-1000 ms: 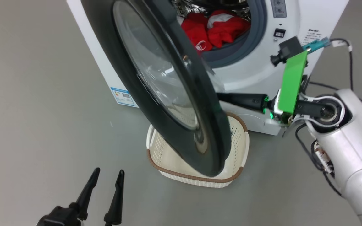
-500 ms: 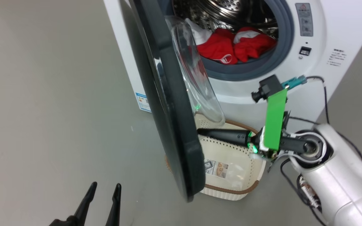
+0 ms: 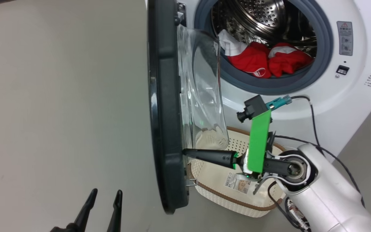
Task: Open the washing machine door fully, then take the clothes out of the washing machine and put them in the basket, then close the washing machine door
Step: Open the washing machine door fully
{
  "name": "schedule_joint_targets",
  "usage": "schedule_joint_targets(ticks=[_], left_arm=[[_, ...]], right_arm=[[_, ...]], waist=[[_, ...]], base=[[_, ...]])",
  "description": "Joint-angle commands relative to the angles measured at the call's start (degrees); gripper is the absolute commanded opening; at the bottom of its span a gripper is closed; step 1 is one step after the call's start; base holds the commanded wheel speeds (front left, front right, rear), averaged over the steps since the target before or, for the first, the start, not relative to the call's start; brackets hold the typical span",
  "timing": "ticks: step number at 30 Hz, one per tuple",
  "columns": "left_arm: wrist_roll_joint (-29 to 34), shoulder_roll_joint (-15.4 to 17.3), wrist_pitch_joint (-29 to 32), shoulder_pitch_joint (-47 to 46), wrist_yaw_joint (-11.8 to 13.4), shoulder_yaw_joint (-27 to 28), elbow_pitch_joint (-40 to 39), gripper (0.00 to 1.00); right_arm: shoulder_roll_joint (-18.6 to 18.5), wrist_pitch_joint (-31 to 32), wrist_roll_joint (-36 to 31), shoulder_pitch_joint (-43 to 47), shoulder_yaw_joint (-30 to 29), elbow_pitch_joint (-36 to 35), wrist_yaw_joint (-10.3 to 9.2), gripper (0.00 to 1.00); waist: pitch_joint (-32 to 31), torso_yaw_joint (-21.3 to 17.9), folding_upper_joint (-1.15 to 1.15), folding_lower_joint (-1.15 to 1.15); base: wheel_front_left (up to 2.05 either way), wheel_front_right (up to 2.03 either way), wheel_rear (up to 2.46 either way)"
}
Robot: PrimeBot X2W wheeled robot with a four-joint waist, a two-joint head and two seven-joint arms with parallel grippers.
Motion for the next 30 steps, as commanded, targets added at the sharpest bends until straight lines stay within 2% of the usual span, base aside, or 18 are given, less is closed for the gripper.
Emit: schedule_joint_targets(ticks=[1,10,24,25,26,27,28,30], left_arm=[[0.2,0.1,-0.7,-0.4,-0.3,2.4,-1.9,1.00],[-0.7,0.1,-0.7,-0.4,-0.3,3.4,-2.7,1.00],[-0.9,0.1,-0.7,-0.9,-0.3,3.8,-2.7,1.00],[-0.9,0.1,-0.7,-0.9,-0.3,3.7,-2.6,1.00],[-0.9,0.1,-0.7,-0.9,-0.3,3.7,-2.5,1.00],[-0.8,0.1,-0.7,-1.0,-0.3,3.7,-2.4,1.00],[-0.8,0.1,-0.7,-1.0,-0.3,3.7,-2.2,1.00],[-1.2,0.1,-0.7,-1.2,-0.3,3.7,-1.9,1.00]], right_arm=[[2.0,-0.8,-1.0,-0.4,1.2,-1.8,0.30,0.00],[3.4,-3.8,-3.4,-2.8,3.8,-0.5,0.30,0.00],[4.0,-7.6,-1.9,-4.0,7.1,0.5,0.30,0.00],[4.0,-8.0,-2.0,-3.8,7.0,0.7,0.30,0.13],[4.0,-8.3,-2.1,-3.6,6.8,0.8,0.30,0.42],[3.8,-8.6,-2.2,-3.4,6.7,0.9,0.30,0.63],[3.7,-8.9,-2.3,-3.1,6.6,1.0,0.30,1.00],[3.2,-9.6,-2.5,-2.3,6.2,1.4,0.30,1.00]], waist=[[0.0,0.8,0.00,0.00],[1.0,1.4,0.00,0.00],[1.2,1.4,0.00,0.00],[1.1,1.3,0.00,0.00],[1.0,1.2,0.00,0.00],[0.8,1.2,0.00,0.00],[0.7,1.1,0.00,0.00],[0.5,1.0,0.00,0.00]], base=[[0.00,0.00,0.00],[0.00,0.00,0.00],[0.00,0.00,0.00],[0.00,0.00,0.00],[0.00,0.00,0.00],[0.00,0.00,0.00],[0.00,0.00,0.00],[0.00,0.00,0.00]])
